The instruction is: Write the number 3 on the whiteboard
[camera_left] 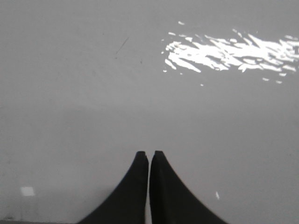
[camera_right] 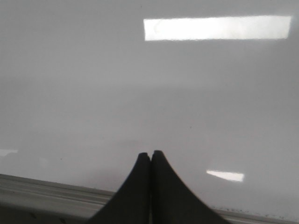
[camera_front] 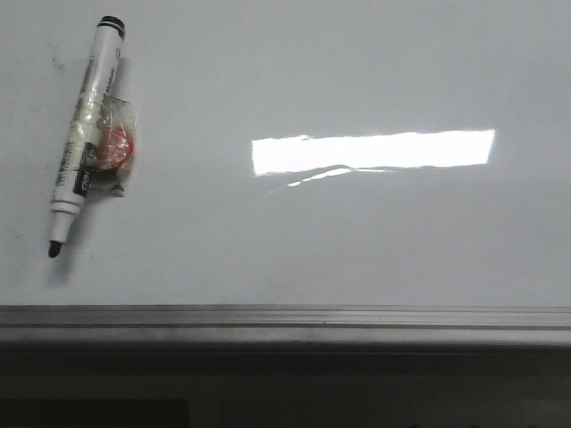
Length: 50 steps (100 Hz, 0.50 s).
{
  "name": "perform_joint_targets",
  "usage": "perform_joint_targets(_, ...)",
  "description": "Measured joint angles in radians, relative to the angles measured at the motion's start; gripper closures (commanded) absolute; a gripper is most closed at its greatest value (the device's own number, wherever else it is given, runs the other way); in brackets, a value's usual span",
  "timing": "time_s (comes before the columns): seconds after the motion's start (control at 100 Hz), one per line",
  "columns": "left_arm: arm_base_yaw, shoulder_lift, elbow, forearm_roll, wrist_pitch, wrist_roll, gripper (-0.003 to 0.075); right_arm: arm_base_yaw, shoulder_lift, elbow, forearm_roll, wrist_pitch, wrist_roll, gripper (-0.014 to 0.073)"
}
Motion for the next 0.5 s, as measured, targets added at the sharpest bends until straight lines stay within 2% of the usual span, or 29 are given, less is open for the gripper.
perform_joint_targets(0.31, 0.000, 0.000, 0.000, -0.049, -0.054, 0.000, 0.0741, 0.000, 0.000, 0.000, 0.035, -0.069, 0.000, 0.0659)
perform_joint_targets(0.5, 0.000, 0.000, -0.009, 0.039, -0.044, 0.000, 0.0741, 0.000, 0.000, 0.000, 0.136, -0.075, 0.000, 0.0659)
